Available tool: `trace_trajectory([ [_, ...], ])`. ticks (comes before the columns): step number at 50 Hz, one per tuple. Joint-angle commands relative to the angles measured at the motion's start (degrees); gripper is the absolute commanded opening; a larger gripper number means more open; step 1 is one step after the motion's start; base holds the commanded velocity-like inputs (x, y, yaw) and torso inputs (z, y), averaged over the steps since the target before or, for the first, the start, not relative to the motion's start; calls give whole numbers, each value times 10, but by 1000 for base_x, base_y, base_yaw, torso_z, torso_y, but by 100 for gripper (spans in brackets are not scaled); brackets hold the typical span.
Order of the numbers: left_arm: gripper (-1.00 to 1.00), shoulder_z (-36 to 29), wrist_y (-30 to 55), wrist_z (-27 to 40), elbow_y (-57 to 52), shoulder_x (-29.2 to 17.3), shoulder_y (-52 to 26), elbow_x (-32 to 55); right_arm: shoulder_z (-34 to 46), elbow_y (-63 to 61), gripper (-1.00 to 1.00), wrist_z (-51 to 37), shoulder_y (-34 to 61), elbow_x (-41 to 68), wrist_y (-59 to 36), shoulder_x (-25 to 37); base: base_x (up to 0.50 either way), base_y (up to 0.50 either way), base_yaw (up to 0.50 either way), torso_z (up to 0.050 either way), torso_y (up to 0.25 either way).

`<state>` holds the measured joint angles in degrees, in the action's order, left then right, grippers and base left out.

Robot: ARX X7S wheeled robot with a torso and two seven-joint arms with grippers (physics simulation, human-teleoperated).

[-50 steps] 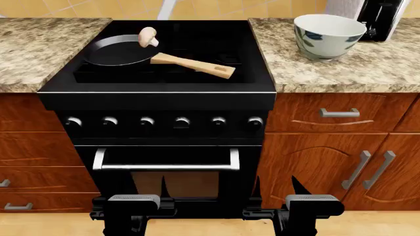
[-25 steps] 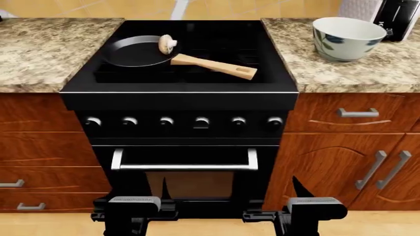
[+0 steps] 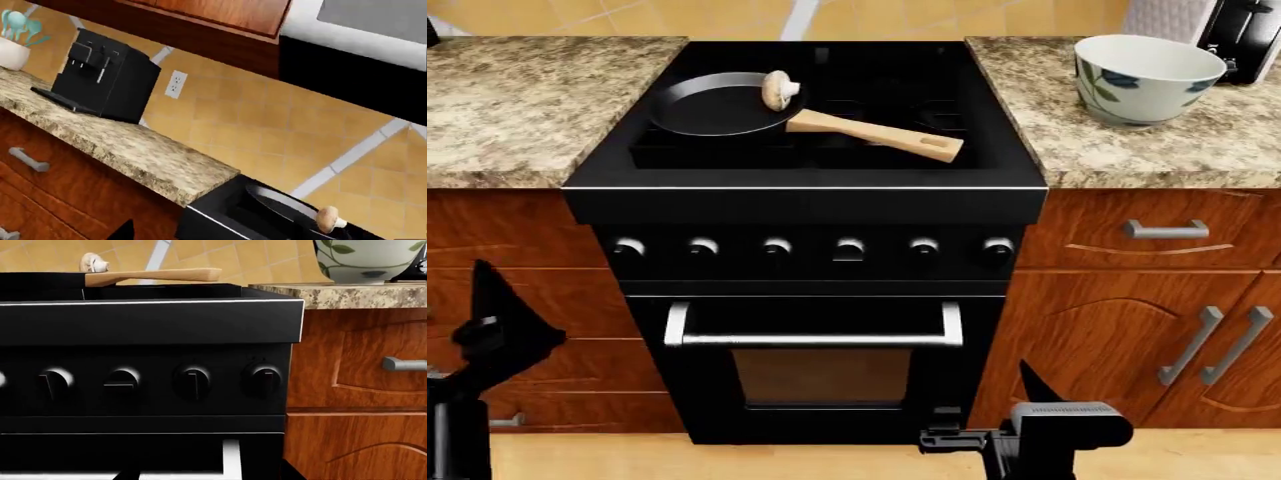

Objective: Pick the mushroom from the pan and place it in the bowl.

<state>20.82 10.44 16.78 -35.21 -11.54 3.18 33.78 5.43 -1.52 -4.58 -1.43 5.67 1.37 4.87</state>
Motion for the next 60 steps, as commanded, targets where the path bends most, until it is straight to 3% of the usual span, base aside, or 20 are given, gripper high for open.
trace_trajectory([
  [1,100,315,-117,168,-248,-135,108,361,7,-4,100,-11,-1,9,-2,8,0,0,0,0,0],
  [3,100,321,-216,172,-248,-141,170,379,9,-3,100,-13,0,9,-2,9,0,0,0,0,0],
  [6,100,332,-283,158,-246,-131,211,412,12,-4,100,-15,0,9,-1,11,0,0,0,0,0],
  [16,100,326,-304,139,-235,-109,215,426,23,-22,100,-22,-2,8,1,18,0,0,0,0,0],
  [20,100,316,-298,142,-232,-113,207,415,21,-128,100,-40,-11,11,-67,26,0,0,0,0,0],
  [24,100,309,-293,145,-230,-116,201,408,20,-330,100,-57,3,27,-217,47,0,0,0,0,0],
  [30,100,306,-292,148,-231,-120,199,406,6,-584,100,-112,199,81,-591,58,0,0,0,0,0],
  [33,100,306,-292,149,-232,-122,199,405,0,-585,100,-344,347,324,-660,174,0,0,0,0,0],
  [36,100,305,-292,150,-232,-123,199,403,-52,-562,100,-493,476,582,-779,172,0,0,0,0,0],
  [39,100,304,-292,150,-232,-122,199,403,-61,-500,100,-578,589,708,-864,162,0,0,0,0,0],
  [46,100,304,-295,147,-229,-121,202,403,23,-333,100,-731,811,882,-901,183,24,0,0,0,0],
  [60,100,301,-293,154,-228,-130,198,401,114,-225,100,-689,949,835,-891,201,488,0,0,0,0],
])
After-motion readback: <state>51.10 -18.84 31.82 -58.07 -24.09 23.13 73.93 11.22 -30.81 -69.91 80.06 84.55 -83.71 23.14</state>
